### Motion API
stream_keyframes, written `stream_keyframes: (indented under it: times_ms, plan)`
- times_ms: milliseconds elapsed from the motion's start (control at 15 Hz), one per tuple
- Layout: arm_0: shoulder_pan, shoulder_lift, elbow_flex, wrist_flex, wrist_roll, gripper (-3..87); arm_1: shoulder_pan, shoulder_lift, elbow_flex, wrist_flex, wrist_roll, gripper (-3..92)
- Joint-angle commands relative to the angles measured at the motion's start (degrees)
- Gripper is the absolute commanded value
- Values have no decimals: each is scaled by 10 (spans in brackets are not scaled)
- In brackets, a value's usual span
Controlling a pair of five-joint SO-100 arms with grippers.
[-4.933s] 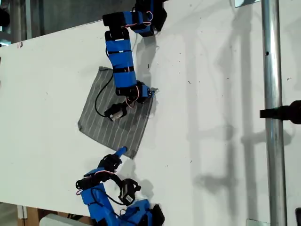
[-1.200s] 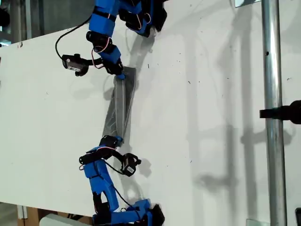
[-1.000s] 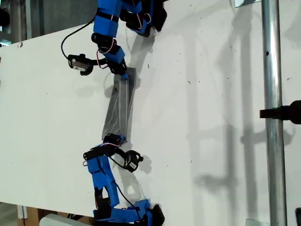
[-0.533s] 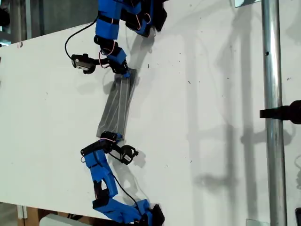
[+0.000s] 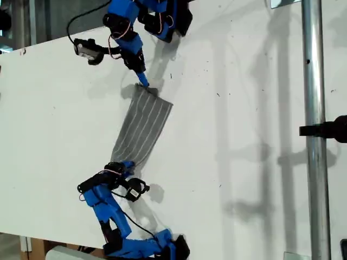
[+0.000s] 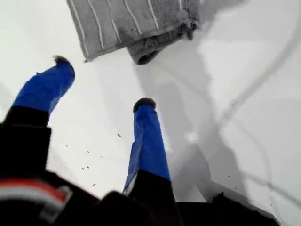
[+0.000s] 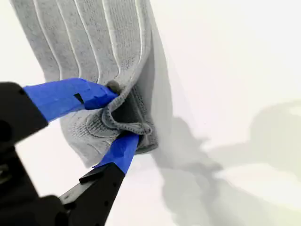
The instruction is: Grasp corners of a towel and fold twice.
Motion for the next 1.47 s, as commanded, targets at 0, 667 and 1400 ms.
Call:
stream_keyframes:
  times_ms: [0, 667, 1400]
  plan:
    - [35, 198, 50, 12, 11, 172, -11, 40, -27, 31, 68, 290]
    - [365, 1183, 1013, -281, -255, -29, -59, 70, 55, 68, 250, 400]
    - [410, 1359, 1159, -243, -321, -29, -17, -475, -8, -512, 249, 340]
